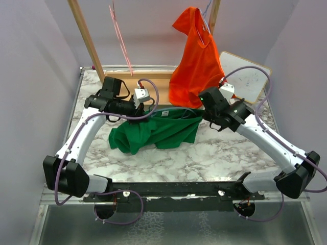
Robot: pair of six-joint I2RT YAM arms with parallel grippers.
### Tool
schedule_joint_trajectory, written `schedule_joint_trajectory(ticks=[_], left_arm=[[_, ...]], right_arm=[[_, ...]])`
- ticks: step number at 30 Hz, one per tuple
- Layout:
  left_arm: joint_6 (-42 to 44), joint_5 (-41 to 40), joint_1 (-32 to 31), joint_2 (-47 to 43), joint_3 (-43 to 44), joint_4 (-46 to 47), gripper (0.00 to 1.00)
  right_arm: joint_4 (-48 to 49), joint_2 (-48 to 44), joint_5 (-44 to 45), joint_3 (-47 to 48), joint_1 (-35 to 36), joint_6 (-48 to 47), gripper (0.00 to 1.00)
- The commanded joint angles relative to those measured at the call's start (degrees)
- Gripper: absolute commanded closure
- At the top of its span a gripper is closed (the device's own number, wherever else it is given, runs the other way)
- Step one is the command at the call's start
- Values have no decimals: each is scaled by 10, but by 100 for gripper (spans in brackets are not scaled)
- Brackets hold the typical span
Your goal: Place the t-shirt on the hanger
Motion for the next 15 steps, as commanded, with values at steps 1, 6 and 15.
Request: schedule_joint_trajectory(ticks=[1, 6, 15], left_arm=[[-21, -30, -4, 14, 22, 23, 100], [-20, -27, -14, 18, 21, 19, 100], [-31, -47, -34, 49, 33, 62, 100]], right_arm=[[-31, 26, 64, 68, 13, -44, 99], [-10, 41, 56, 88, 20, -62, 99], [-48, 124, 86, 192, 100, -79, 99]])
